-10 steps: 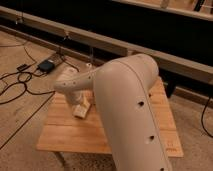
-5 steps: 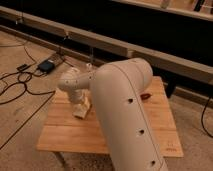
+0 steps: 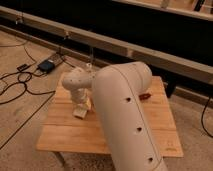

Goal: Place the white sponge in the ceramic bowl

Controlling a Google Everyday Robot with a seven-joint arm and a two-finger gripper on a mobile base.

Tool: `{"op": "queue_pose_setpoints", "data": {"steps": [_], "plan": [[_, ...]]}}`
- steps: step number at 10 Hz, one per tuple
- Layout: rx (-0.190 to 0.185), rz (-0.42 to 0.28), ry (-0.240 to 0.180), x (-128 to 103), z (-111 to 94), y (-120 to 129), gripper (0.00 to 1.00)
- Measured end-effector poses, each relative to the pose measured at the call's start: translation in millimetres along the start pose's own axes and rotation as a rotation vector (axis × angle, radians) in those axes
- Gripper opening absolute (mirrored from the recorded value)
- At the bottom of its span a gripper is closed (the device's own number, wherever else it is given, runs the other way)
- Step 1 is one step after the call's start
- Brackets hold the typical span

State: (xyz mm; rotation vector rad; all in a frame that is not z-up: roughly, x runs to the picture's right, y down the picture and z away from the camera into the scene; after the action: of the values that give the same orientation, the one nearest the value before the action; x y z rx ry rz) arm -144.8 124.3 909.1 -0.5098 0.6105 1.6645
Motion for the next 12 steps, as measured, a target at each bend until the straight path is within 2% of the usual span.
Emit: {"op": "queue_pose_setpoints", "data": {"steps": [3,5,6,8,10,12], "plan": [[-0.033,-0.030,0.029,2.3,-3.3,9.1,0.23],[-0.068,-0.092,0.038,6.4,-19.8,27.6,0.04],[-0.087,-0.136,0.031,7.2,-36.0,39.2,0.00],[-0.096,-0.188,0.002,0.6,-65.8,45.1,0.00],[-0.082,-0.193,-0.038,-15.6,-92.5,34.7,0.00],[-0.052,-0.162,-0.078,-38.8,-112.9,10.1,0.00]]}}
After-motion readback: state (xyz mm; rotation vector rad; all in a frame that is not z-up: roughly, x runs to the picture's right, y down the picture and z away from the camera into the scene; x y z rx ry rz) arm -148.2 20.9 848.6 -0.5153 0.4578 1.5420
